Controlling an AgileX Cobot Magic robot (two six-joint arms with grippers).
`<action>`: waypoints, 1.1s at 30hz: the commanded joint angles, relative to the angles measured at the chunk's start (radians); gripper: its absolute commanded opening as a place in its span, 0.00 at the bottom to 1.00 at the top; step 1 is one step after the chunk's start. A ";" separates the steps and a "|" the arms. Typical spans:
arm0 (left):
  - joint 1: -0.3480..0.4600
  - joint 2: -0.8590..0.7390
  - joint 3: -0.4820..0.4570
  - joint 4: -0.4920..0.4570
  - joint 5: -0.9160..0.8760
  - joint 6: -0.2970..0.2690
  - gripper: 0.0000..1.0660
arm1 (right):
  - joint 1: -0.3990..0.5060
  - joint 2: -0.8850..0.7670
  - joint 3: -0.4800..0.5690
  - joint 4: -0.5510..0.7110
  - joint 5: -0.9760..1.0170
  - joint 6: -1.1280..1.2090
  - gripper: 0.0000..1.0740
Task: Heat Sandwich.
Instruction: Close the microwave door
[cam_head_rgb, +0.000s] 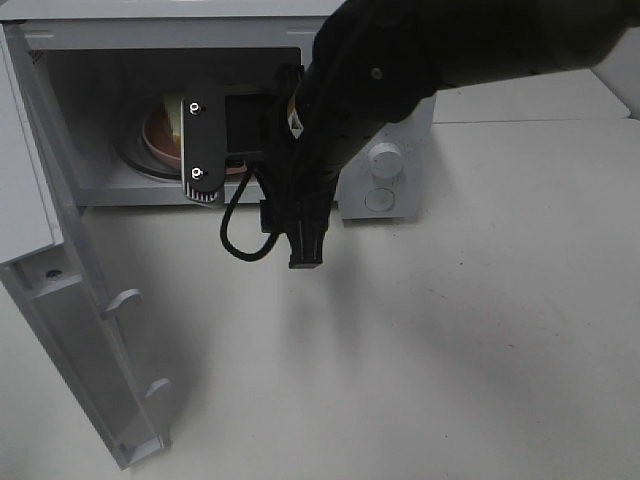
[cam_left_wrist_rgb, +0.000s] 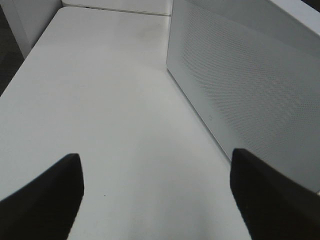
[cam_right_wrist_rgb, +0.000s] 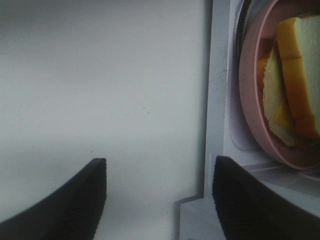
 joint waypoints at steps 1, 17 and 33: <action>-0.004 -0.005 0.004 -0.006 -0.014 -0.001 0.72 | 0.004 -0.095 0.096 -0.005 -0.035 0.047 0.56; -0.004 -0.005 0.004 -0.006 -0.014 -0.001 0.72 | -0.006 -0.399 0.336 -0.005 -0.021 0.298 0.56; -0.004 -0.005 0.004 -0.006 -0.014 -0.001 0.72 | -0.354 -0.582 0.351 0.010 0.321 0.802 0.56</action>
